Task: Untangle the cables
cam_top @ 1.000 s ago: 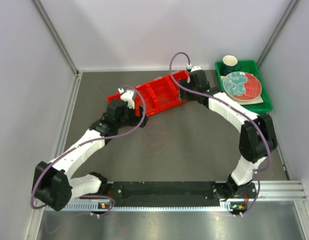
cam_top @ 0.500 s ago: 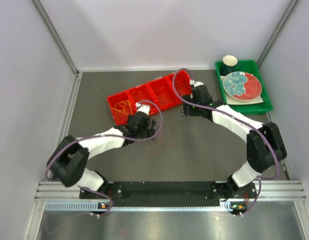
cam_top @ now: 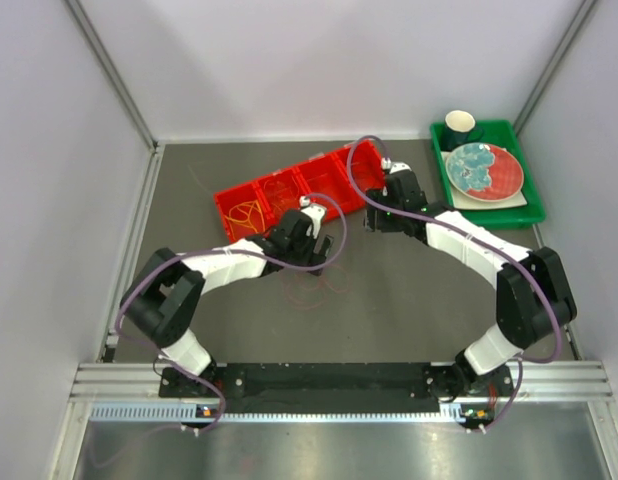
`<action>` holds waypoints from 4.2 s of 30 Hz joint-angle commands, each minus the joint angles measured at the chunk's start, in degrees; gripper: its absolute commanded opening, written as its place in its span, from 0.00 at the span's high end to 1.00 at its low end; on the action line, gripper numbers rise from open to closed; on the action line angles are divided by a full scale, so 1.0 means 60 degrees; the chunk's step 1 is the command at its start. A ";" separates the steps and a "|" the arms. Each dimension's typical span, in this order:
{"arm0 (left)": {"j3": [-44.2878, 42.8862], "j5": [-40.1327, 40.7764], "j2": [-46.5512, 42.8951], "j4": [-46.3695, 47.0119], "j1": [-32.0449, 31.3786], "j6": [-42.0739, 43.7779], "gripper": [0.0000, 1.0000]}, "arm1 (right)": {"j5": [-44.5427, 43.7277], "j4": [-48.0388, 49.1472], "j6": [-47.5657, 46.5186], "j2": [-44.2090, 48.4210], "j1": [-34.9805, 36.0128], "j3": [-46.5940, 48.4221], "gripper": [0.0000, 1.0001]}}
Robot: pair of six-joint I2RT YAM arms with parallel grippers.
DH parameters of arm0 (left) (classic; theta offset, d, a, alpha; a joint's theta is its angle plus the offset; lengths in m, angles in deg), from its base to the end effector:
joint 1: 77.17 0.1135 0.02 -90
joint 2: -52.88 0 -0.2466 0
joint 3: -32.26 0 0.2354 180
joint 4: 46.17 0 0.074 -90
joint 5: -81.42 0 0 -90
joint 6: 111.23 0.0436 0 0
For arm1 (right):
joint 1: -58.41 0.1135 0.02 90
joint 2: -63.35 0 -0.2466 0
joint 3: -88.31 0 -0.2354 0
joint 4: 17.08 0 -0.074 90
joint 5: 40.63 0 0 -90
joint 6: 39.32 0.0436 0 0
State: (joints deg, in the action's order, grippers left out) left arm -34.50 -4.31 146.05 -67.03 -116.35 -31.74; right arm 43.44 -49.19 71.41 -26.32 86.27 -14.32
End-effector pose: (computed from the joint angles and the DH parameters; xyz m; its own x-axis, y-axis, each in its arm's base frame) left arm 0.2533 -0.2023 0.1687 -0.6676 0.3095 -0.6771 0.4771 0.8761 -0.0700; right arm 0.2960 0.1514 0.2278 -0.7201 0.0176 -0.6937 -0.1547 0.9704 0.1852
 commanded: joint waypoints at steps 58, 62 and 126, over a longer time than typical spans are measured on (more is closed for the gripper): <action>-0.1252 0.0708 0.1069 -0.1534 -0.2040 -0.0213 0.63 | 0.0125 0.0312 0.0192 0.0091 0.0015 0.0302 0.34; -0.1311 0.0972 0.1171 -0.1637 -0.2040 -0.0227 0.42 | 0.0066 0.0298 0.0163 0.0120 0.0001 0.0273 0.34; -0.1047 -0.0009 0.0071 -0.2312 -0.1146 -0.0477 0.20 | -0.0081 0.0049 0.0690 0.1263 -0.0951 -0.0152 0.36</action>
State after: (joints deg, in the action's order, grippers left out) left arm -40.66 -6.04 145.52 -84.62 -122.76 -36.11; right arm 41.62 -50.46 74.95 -18.06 80.85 -17.24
